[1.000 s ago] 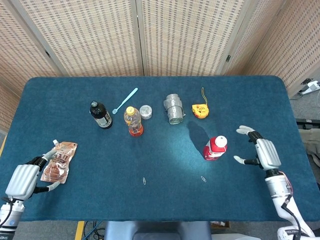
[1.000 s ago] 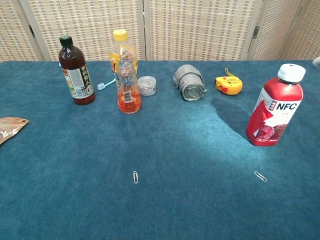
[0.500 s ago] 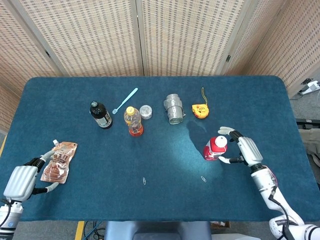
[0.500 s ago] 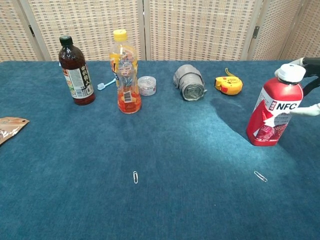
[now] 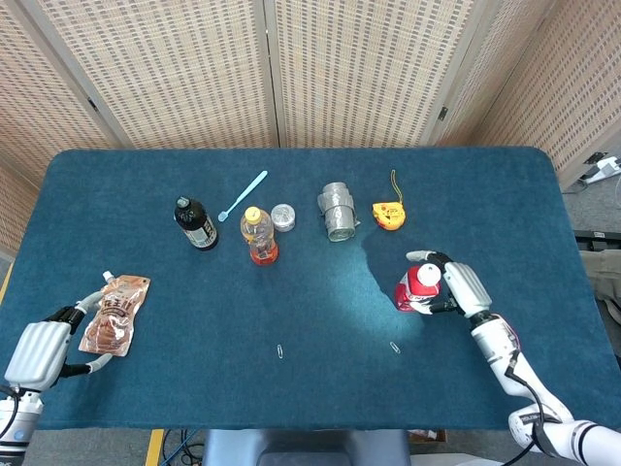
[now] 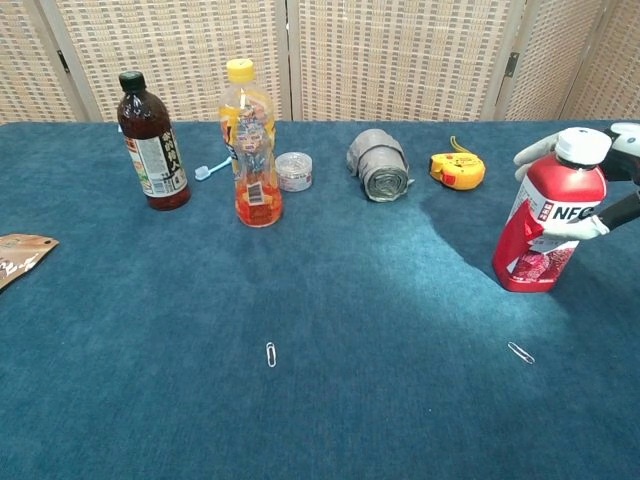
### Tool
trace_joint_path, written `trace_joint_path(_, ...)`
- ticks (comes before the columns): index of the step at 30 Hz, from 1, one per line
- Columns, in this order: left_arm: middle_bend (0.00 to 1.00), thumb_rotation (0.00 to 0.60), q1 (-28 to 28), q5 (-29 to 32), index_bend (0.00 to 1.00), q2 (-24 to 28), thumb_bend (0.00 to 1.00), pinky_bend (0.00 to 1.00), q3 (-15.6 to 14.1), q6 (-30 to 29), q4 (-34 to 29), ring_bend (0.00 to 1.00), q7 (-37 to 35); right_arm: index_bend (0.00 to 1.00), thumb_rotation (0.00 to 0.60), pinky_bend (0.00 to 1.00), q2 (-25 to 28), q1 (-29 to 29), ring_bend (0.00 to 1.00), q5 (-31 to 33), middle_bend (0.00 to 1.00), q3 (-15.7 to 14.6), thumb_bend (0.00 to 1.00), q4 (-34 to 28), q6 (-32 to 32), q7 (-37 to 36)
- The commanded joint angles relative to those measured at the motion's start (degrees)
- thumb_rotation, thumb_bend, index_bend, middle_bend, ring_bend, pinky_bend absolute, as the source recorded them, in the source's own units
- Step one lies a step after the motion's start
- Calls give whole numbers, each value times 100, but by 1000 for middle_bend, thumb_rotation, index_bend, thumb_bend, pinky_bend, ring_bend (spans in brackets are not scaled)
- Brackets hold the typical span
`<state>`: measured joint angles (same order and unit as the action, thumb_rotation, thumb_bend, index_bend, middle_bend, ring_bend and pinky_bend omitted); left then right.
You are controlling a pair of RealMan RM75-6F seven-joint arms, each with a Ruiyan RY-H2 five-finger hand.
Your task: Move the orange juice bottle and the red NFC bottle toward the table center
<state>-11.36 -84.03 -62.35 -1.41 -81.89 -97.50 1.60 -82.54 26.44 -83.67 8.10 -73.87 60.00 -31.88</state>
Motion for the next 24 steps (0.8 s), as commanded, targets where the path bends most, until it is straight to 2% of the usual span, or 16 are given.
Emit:
trace_joint_path(1, 291, 600, 14, -1, 168, 8, 75, 484, 19, 14, -1, 306, -9, 298, 600, 405, -78, 48, 269, 20, 343, -14, 0, 88, -34, -39)
trace_joint_path(4, 291, 600, 28, -1, 169, 16, 75, 484, 44, 28, -2, 306, -4, 379, 600, 490, -146, 79, 361, 27, 425, -18, 0, 173, -23, -40)
trace_joint_path(9, 291, 600, 49, -2, 169, 21, 74, 484, 75, 54, -1, 306, 5, 476, 600, 596, -204, 120, 458, 48, 508, -17, 0, 230, -4, -19)
trace_joint_path(16, 291, 600, 73, -15, 168, 19, 75, 484, 117, 77, 0, 306, 33, 503, 600, 618, -151, 232, 482, 63, 529, 81, 0, 98, 42, 54)
trace_joint_path(24, 291, 600, 97, -19, 168, 17, 74, 484, 164, 95, 8, 306, 46, 503, 600, 618, -210, 629, 481, 237, 529, 384, 0, 36, -192, 281)
